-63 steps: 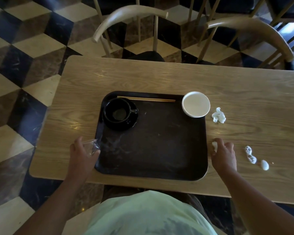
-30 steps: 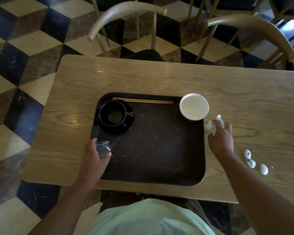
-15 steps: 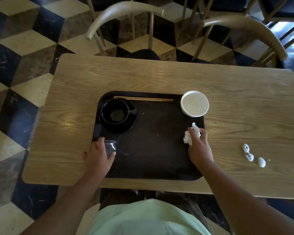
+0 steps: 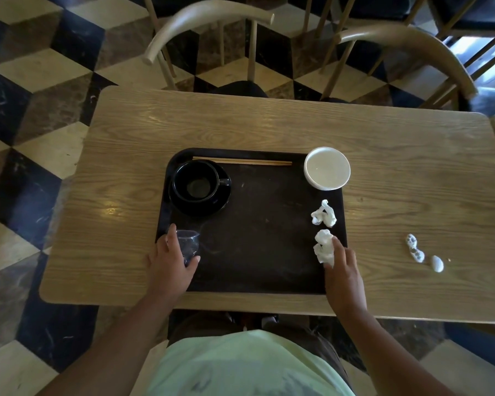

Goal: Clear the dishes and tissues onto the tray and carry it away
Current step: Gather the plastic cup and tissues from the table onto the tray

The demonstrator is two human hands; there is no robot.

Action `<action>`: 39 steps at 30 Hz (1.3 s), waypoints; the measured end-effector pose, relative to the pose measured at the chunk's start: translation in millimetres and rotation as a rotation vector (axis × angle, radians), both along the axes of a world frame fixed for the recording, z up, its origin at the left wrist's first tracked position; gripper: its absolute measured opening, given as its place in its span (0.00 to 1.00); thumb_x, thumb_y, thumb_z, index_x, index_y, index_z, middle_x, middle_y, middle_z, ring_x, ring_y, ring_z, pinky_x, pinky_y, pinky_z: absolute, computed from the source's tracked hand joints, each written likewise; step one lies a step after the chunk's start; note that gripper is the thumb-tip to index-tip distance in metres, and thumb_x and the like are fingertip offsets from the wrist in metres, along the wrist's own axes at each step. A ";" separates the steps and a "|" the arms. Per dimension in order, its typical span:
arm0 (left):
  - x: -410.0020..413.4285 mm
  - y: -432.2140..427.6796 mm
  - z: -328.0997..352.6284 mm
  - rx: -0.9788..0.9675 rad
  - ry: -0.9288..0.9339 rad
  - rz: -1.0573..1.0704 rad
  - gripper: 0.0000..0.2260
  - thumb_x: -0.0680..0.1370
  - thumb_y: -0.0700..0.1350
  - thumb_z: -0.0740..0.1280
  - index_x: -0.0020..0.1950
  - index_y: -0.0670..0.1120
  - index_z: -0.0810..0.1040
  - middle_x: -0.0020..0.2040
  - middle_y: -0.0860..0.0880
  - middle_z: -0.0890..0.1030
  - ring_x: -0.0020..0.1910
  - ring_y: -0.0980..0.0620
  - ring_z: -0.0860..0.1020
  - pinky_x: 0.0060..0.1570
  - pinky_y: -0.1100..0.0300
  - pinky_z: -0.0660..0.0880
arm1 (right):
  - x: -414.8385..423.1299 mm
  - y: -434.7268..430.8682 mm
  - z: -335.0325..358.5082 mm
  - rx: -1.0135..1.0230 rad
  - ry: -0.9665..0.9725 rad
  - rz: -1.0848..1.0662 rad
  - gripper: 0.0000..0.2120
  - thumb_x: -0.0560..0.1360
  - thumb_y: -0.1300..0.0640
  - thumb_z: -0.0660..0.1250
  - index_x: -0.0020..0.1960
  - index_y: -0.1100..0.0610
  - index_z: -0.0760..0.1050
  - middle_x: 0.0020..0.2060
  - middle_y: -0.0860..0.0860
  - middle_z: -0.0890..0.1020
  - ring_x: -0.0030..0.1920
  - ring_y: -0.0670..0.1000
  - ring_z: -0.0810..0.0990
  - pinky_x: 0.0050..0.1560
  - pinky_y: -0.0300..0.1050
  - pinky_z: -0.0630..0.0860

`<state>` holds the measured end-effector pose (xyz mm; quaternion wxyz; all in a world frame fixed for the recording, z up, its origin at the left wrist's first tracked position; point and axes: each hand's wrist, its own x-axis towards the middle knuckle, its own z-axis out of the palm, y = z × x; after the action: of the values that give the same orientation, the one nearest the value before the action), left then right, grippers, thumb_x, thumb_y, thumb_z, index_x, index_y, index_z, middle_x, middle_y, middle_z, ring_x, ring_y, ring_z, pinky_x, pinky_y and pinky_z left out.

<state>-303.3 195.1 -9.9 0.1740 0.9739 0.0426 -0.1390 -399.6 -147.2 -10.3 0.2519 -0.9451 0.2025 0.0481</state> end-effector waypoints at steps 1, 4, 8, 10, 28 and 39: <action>-1.1 1.4 0.3 -0.008 0.000 -0.004 0.44 0.71 0.53 0.75 0.78 0.45 0.53 0.70 0.40 0.71 0.68 0.40 0.71 0.64 0.41 0.72 | -1.3 -0.7 1.2 0.010 -0.005 -0.021 0.30 0.77 0.64 0.66 0.75 0.56 0.59 0.60 0.57 0.71 0.43 0.54 0.77 0.34 0.46 0.74; -4.9 3.7 1.6 -0.025 -0.009 -0.016 0.45 0.71 0.52 0.75 0.79 0.45 0.52 0.70 0.40 0.70 0.67 0.40 0.72 0.63 0.42 0.74 | -4.5 0.4 6.6 0.030 -0.014 -0.122 0.26 0.75 0.64 0.68 0.70 0.57 0.63 0.59 0.58 0.72 0.42 0.52 0.75 0.34 0.45 0.73; -7.4 3.9 3.3 -0.028 -0.014 -0.025 0.45 0.72 0.50 0.75 0.79 0.45 0.50 0.70 0.40 0.71 0.67 0.41 0.73 0.63 0.41 0.74 | -10.3 7.8 6.9 0.024 0.042 -0.138 0.16 0.74 0.63 0.70 0.56 0.55 0.66 0.50 0.54 0.74 0.42 0.52 0.76 0.37 0.45 0.75; -7.2 6.0 3.2 -0.030 -0.014 -0.043 0.44 0.73 0.48 0.74 0.79 0.45 0.49 0.69 0.41 0.72 0.66 0.41 0.74 0.62 0.41 0.75 | -9.6 10.2 3.7 0.001 0.073 -0.099 0.14 0.74 0.63 0.70 0.54 0.55 0.68 0.48 0.51 0.73 0.45 0.51 0.75 0.42 0.44 0.73; 23.9 8.2 49.0 0.033 0.093 -0.098 0.32 0.78 0.46 0.67 0.77 0.41 0.58 0.73 0.38 0.63 0.70 0.40 0.67 0.63 0.48 0.72 | 4.3 -2.6 33.6 -0.033 0.312 0.044 0.15 0.77 0.53 0.65 0.63 0.53 0.70 0.53 0.52 0.77 0.48 0.52 0.79 0.46 0.48 0.78; -17.2 -134.0 41.7 0.025 -0.105 -0.210 0.26 0.78 0.50 0.67 0.73 0.43 0.67 0.70 0.43 0.68 0.69 0.43 0.68 0.65 0.49 0.72 | 57.7 -51.3 35.7 -0.024 0.142 0.261 0.22 0.77 0.54 0.65 0.69 0.48 0.65 0.56 0.51 0.72 0.44 0.60 0.81 0.40 0.54 0.80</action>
<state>-320.6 61.1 31.8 0.1485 0.9811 -0.0671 -0.1046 -341.9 -198.5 25.4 0.2170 -0.9606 0.0959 0.1446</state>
